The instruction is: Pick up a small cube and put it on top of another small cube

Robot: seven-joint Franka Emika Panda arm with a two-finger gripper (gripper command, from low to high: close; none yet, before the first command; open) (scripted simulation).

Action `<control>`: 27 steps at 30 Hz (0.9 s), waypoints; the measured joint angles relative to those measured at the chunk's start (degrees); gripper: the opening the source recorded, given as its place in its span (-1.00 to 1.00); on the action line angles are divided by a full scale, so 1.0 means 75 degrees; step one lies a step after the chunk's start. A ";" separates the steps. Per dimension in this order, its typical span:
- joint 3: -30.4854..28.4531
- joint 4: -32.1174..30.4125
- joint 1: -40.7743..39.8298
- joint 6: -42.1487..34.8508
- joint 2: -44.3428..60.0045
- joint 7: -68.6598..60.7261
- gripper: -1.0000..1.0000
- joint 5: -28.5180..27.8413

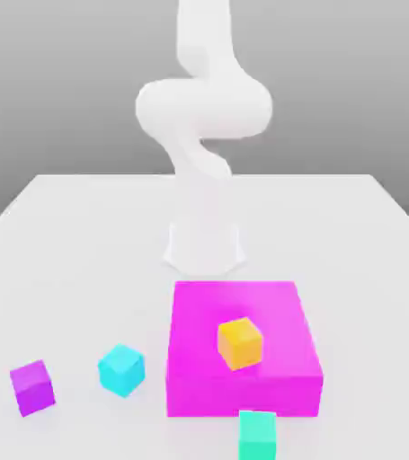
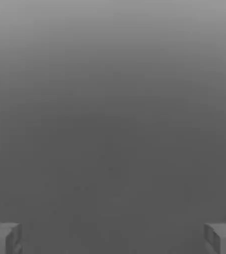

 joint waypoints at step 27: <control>0.0756 -0.1016 0.0140 0.3011 0.7511 0.1874 0.00 -0.0617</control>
